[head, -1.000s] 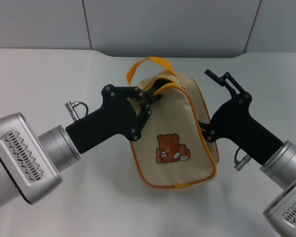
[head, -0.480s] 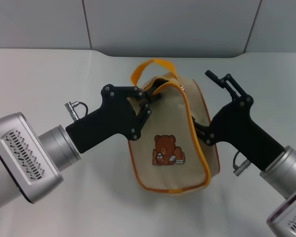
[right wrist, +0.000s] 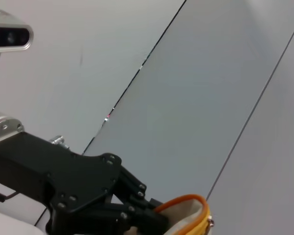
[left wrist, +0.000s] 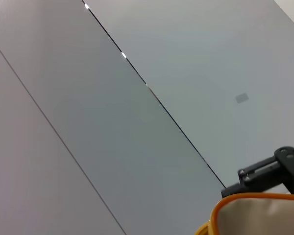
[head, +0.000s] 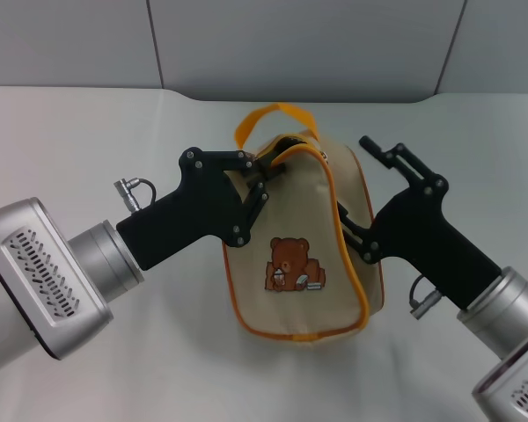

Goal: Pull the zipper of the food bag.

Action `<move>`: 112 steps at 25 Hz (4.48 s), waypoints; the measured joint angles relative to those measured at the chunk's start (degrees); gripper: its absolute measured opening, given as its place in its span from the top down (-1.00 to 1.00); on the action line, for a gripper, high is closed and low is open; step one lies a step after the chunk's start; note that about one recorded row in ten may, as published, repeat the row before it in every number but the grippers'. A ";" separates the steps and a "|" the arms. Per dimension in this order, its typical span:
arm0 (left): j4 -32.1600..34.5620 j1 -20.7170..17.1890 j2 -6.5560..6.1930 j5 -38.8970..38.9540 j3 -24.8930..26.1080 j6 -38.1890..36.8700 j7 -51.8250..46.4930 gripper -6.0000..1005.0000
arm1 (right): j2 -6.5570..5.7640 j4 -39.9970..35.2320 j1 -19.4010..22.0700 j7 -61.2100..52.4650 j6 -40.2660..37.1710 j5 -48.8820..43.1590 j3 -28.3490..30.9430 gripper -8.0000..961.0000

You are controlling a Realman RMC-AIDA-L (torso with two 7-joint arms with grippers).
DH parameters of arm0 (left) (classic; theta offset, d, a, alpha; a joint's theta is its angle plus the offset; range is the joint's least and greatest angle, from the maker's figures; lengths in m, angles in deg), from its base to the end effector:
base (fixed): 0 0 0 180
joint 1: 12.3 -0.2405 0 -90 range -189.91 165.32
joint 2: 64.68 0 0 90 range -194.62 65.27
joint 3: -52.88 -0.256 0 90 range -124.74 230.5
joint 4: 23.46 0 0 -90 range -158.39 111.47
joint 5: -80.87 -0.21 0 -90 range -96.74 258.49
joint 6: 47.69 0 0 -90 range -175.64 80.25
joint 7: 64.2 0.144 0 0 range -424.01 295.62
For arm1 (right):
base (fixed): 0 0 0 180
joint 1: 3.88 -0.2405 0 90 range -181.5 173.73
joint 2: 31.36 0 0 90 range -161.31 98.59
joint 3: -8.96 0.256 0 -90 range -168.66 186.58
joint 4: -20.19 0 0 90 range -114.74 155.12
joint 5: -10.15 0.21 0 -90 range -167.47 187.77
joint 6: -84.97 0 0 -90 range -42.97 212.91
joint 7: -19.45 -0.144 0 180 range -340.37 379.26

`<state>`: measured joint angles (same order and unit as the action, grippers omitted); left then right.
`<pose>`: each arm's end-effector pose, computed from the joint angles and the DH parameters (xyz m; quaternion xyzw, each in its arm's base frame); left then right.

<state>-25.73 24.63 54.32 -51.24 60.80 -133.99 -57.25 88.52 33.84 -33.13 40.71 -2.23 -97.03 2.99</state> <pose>-0.2228 0.3176 -0.0661 -0.8475 0.1924 -0.3201 0.3771 0.2374 0.2785 -0.0793 -0.8057 -0.1299 0.3177 0.4827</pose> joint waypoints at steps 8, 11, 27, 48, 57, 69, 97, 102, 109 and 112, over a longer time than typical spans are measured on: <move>-0.02 -0.01 0.01 0.02 -0.02 0.00 -0.02 0.87 | 0.00 0.94 -0.67 0.00 1.00 0.04 1.54 -0.14; -0.02 -0.01 0.05 0.00 -0.02 0.00 -0.03 0.87 | 0.00 0.94 -1.06 -0.13 1.45 0.03 1.66 -0.08; -0.10 0.14 0.10 -0.14 -0.02 0.08 -0.16 0.87 | 0.00 2.27 -1.79 3.11 2.48 -0.69 0.91 0.24; -0.12 0.47 0.09 -0.09 -0.01 0.12 -0.26 0.87 | -0.17 1.46 9.61 2.73 2.50 -2.28 -0.01 0.98; -0.26 1.43 0.10 0.00 0.12 1.06 -0.55 0.87 | -0.33 -0.36 15.17 2.01 2.99 -2.27 -0.75 0.98; -12.47 -5.04 0.25 -0.07 9.01 9.10 -6.99 0.87 | -0.49 -6.58 15.96 -17.80 -9.50 -1.61 -0.07 0.67; 10.27 -7.90 -1.75 -30.39 6.59 -20.00 -40.65 -0.53 | -3.96 -43.78 5.76 -78.64 -22.20 -6.67 -27.52 -0.62; 10.34 -8.76 -1.67 -30.14 6.62 -20.48 -40.26 -0.53 | -3.80 -43.85 5.74 -78.61 -21.86 -6.70 -27.29 -0.62; 10.38 -8.77 -1.31 -30.14 6.85 -20.49 -40.16 -0.53 | -3.60 -43.92 6.03 -78.39 -20.50 -6.69 -27.08 -0.62; 10.40 -8.74 -1.24 -30.14 6.92 -20.38 -40.10 -0.53 | -3.60 -43.94 6.15 -78.32 -20.47 -6.38 -26.97 -0.62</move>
<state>-15.34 15.89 53.08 -81.38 67.72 -154.37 -97.35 84.92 -10.10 -26.98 -37.61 -22.70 -103.42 -23.98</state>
